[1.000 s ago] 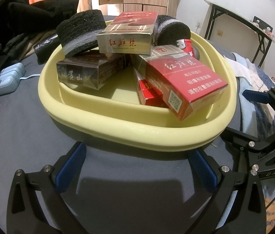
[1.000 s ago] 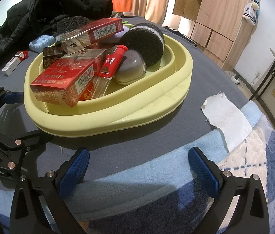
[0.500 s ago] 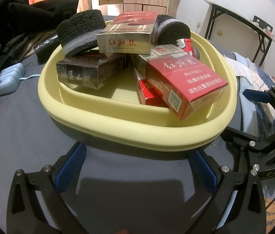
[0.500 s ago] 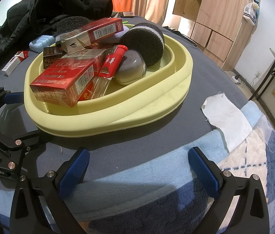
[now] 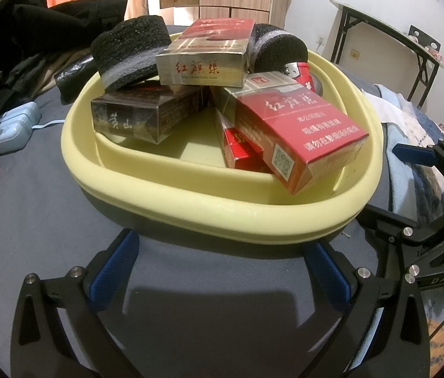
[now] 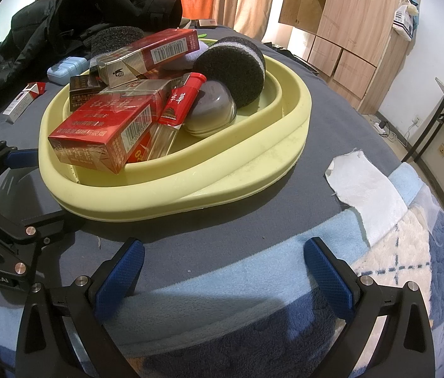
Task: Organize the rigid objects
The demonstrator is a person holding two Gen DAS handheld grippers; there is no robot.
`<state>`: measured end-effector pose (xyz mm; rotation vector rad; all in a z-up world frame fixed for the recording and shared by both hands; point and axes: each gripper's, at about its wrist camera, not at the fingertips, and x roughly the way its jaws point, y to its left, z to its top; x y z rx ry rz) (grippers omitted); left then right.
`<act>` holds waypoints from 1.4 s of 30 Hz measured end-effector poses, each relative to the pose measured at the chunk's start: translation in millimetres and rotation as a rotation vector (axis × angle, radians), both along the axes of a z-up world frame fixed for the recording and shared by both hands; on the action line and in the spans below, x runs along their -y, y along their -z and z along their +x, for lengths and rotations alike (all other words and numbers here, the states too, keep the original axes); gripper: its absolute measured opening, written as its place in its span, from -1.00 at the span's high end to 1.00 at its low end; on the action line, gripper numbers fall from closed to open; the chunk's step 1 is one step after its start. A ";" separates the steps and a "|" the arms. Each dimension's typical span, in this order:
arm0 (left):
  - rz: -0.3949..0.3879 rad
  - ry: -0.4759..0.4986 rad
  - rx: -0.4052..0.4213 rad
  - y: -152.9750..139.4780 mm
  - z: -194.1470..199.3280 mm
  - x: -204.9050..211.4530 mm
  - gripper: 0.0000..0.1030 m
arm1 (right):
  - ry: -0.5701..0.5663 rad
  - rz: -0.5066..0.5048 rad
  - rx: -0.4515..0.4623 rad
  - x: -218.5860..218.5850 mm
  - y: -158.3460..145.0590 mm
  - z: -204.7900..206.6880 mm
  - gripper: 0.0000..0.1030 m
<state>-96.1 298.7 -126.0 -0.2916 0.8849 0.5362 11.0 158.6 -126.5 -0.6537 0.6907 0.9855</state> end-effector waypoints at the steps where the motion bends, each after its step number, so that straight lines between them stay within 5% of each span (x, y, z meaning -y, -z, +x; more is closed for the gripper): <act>1: 0.001 0.000 0.000 0.1 -0.1 0.1 -1.00 | 0.000 0.000 0.000 0.3 -0.1 0.0 -0.99; 42: -0.001 0.001 0.004 1.1 -0.6 -2.5 -1.00 | -0.001 0.000 0.000 0.3 -0.1 0.1 -0.99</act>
